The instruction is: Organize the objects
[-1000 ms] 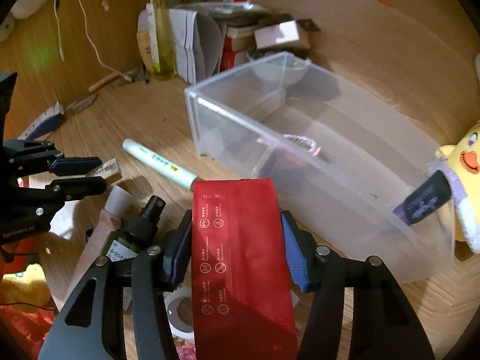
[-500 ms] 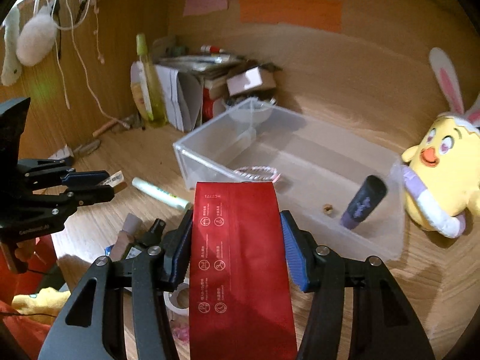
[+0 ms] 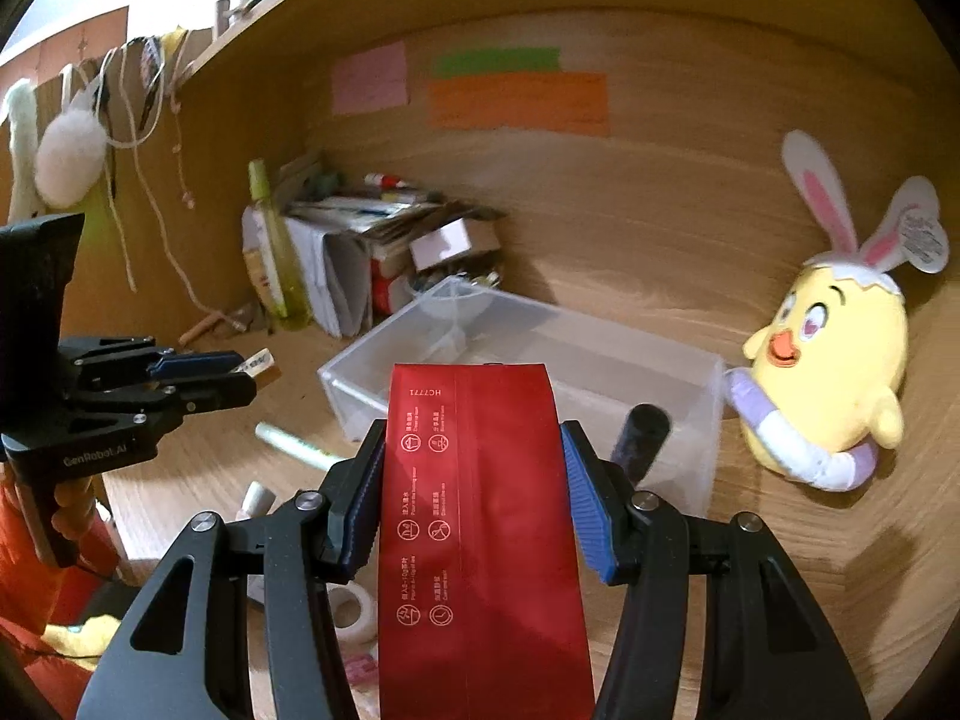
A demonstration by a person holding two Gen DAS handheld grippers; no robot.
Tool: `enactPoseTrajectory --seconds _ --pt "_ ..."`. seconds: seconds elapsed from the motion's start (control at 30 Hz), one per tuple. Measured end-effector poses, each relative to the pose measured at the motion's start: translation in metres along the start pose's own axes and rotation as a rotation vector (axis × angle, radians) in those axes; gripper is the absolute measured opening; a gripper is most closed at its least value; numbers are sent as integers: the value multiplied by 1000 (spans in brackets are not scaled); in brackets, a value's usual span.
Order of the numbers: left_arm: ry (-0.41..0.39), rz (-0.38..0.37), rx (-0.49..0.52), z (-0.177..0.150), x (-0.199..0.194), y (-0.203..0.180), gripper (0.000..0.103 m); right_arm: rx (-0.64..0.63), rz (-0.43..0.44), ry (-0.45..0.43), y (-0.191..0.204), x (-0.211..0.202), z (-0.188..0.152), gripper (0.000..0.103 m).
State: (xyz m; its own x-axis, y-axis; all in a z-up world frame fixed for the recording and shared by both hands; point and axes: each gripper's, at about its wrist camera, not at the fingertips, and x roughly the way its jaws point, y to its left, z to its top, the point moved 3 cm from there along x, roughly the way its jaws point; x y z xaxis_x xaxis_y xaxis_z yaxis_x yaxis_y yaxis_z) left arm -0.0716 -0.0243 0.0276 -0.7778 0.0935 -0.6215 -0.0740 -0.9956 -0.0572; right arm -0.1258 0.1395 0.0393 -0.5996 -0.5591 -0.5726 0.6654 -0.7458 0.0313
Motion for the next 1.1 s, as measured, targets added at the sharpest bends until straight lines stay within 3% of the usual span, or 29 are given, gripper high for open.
enactPoseTrajectory --seconds 0.43,1.1 --pt "-9 -31 4 22 25 -4 23 57 -35 -3 -30 5 11 51" --pt "89 -47 -16 36 91 2 23 40 6 130 -28 68 21 51"
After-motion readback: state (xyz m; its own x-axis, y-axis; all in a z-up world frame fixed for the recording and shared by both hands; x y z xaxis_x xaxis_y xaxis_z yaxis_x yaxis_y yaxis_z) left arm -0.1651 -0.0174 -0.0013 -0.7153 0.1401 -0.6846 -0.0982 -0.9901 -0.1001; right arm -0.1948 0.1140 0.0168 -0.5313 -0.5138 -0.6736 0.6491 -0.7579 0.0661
